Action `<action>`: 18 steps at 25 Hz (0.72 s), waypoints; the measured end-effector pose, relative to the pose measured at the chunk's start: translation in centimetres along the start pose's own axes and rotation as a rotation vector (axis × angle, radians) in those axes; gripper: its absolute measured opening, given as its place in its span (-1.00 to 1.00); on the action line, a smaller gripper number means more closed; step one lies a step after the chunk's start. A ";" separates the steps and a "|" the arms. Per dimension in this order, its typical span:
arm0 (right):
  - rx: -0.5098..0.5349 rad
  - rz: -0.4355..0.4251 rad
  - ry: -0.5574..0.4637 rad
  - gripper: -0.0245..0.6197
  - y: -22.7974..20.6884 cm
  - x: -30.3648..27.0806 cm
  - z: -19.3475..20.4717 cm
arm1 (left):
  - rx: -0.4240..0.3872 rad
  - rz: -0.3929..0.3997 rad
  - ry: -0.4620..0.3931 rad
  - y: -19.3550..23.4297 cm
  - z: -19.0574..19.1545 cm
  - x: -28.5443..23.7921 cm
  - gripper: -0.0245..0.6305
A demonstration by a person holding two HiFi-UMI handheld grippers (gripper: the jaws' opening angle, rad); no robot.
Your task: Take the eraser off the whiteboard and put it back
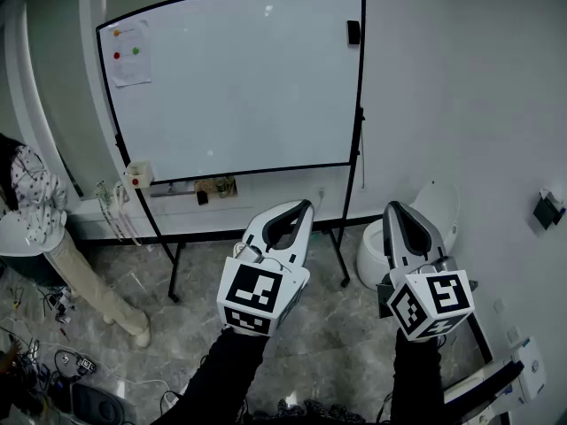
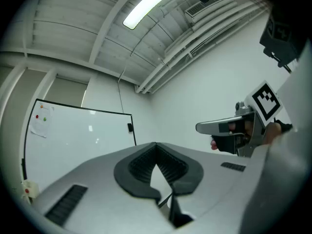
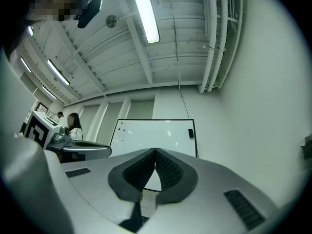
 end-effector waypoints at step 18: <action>-0.031 -0.011 -0.007 -0.90 -7.0 -8.1 5.5 | 0.002 -0.027 -0.010 2.6 1.8 -10.6 -0.91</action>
Point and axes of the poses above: the fingertips, and each gripper's own axes: x backward along the fingers, y to its left, z out of its underside, the point moved 10 cm from there along x, backward along the fingers, and after that the axes turned 14 degrees about x, right-handed, at the moved point
